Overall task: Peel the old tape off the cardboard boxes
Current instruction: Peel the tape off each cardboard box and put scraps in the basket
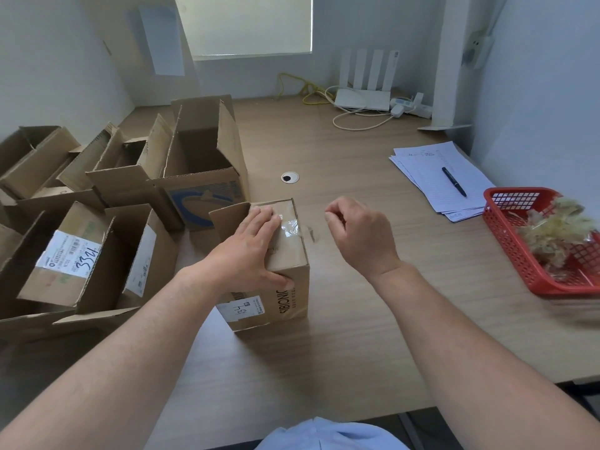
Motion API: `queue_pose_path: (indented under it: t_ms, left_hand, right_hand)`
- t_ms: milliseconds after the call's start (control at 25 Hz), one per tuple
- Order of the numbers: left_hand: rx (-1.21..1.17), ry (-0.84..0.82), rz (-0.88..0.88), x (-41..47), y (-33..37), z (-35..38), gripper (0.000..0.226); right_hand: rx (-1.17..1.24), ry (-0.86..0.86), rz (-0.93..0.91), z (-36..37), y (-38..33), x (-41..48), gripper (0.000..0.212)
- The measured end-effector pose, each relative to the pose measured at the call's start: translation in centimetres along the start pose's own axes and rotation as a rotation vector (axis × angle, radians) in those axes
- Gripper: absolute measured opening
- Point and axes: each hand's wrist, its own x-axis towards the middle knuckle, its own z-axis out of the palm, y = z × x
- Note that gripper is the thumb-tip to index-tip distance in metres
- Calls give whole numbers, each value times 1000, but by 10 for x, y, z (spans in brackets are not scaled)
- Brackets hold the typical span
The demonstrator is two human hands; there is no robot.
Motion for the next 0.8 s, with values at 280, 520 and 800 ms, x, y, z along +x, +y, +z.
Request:
queue_pose_path:
  t_ms: [280,520,800]
  left_hand:
    - [-147,97,-75,2,14,4,112]
    - [-134,109,-80,1,10,3,126]
    - [-121,89,-78,2,11,1,126]
  right_hand:
    - [483,-62,327,2,-13,8,13]
    - [-263,-494,-113,8,-18,22,28]
    - [-570,-558,-366,15,-25,37,13]
